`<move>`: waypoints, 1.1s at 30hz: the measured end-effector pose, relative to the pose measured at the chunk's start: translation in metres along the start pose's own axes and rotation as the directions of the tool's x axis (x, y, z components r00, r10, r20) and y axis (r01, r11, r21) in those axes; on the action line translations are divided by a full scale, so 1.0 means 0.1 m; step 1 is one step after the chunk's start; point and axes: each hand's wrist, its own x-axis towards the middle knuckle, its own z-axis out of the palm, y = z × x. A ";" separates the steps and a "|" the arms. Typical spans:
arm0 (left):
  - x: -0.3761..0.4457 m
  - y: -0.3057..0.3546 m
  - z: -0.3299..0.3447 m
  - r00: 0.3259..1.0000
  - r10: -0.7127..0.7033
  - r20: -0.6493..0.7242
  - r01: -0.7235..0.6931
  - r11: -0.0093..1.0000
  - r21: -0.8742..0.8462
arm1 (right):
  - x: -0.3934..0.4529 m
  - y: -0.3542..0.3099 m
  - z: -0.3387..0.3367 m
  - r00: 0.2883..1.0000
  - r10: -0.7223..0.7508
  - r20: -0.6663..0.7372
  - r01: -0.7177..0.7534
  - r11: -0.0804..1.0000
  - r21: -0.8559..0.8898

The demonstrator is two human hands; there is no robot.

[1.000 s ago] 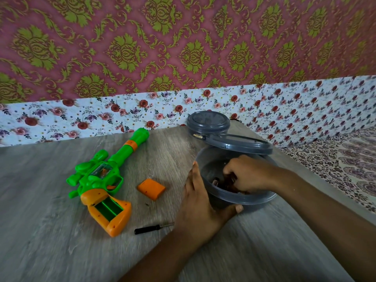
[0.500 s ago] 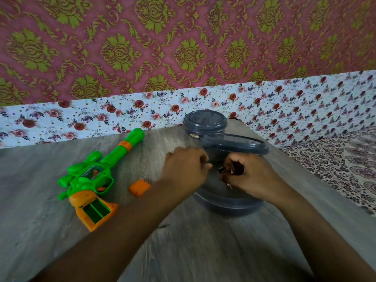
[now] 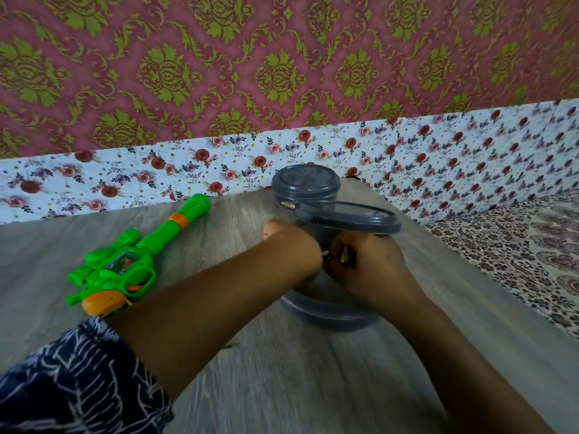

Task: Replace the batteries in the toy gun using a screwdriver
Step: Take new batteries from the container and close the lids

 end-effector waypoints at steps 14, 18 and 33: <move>-0.68 -0.66 0.18 0.848 0.046 -0.528 -0.281 0.884 -0.374 | -0.03 -0.01 0.02 0.962 -0.044 -0.270 0.069 0.994 0.083; -0.98 -0.96 0.56 0.872 0.007 -0.490 -0.286 0.819 -0.497 | -0.08 -0.32 -0.04 0.966 -0.164 -0.202 0.221 0.925 0.308; -0.85 -0.89 1.55 0.844 -0.071 -0.532 -0.406 0.563 -0.720 | -0.06 -1.09 0.67 0.929 -0.131 0.347 0.170 0.982 -0.085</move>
